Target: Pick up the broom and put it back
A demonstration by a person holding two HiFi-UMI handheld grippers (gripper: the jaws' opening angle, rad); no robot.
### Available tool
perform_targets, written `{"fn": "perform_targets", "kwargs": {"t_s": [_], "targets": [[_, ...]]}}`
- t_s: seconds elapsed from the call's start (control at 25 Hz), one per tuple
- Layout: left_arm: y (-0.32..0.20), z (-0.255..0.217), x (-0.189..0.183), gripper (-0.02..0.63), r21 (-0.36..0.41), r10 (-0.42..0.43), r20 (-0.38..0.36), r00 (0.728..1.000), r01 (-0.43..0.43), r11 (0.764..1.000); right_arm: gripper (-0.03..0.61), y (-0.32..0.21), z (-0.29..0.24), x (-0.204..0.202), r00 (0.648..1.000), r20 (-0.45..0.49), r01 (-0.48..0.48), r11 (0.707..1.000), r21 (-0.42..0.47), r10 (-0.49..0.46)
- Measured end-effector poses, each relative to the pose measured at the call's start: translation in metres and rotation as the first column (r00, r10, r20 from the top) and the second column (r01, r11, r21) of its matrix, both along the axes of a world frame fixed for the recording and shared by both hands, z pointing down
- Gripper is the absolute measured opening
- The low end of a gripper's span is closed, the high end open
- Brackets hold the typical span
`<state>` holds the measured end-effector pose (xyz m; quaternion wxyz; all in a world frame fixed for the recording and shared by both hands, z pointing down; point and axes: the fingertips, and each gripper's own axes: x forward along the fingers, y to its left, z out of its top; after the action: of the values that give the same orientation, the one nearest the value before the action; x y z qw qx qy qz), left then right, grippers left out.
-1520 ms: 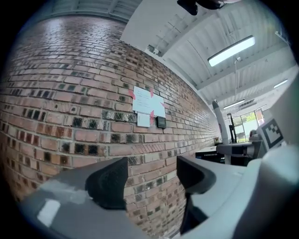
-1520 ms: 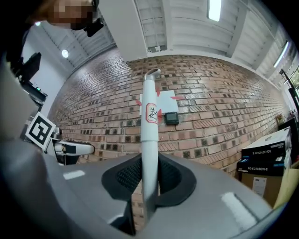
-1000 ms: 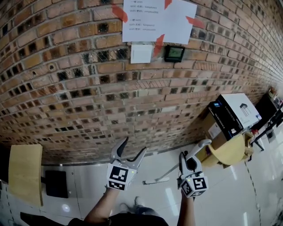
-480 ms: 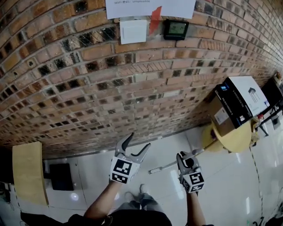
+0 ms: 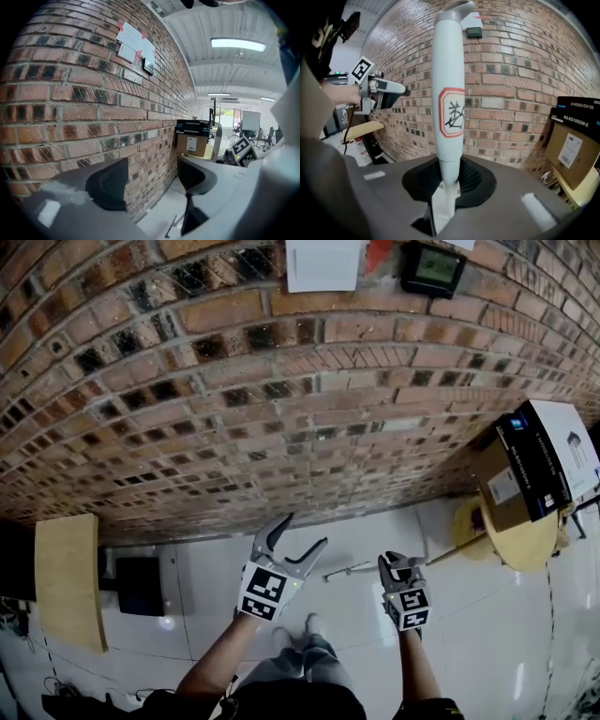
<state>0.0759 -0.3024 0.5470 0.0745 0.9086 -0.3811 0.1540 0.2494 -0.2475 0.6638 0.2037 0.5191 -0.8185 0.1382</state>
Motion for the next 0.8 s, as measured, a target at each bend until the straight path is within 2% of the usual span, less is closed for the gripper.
{"fn": "perform_targets", "kwargs": {"t_s": [0.32, 0.52, 0.72, 0.8], "targets": [[-0.016, 0.031, -0.031, 0.328, -0.060, -0.086, 0.015, 0.996, 0.087, 0.994, 0.061, -0.063, 0.064, -0.029, 0.998, -0.047, 0.047, 0.994, -0.096, -0.052], [-0.022, 0.039, -0.041, 0.328, -0.026, -0.093, 0.039, 0.995, 0.094, 0.995, 0.061, -0.096, 0.107, -0.046, 0.992, -0.085, 0.079, 0.984, -0.158, -0.093], [-0.021, 0.052, -0.057, 0.328, -0.044, -0.128, 0.041, 0.991, 0.129, 0.991, 0.061, -0.121, 0.159, -0.062, 0.989, -0.117, 0.057, 0.962, -0.269, -0.091], [-0.020, 0.059, -0.066, 0.327, -0.064, -0.153, 0.040, 0.987, 0.155, 0.986, 0.061, -0.137, 0.170, -0.070, 0.991, -0.112, 0.045, 0.961, -0.273, -0.079]]}}
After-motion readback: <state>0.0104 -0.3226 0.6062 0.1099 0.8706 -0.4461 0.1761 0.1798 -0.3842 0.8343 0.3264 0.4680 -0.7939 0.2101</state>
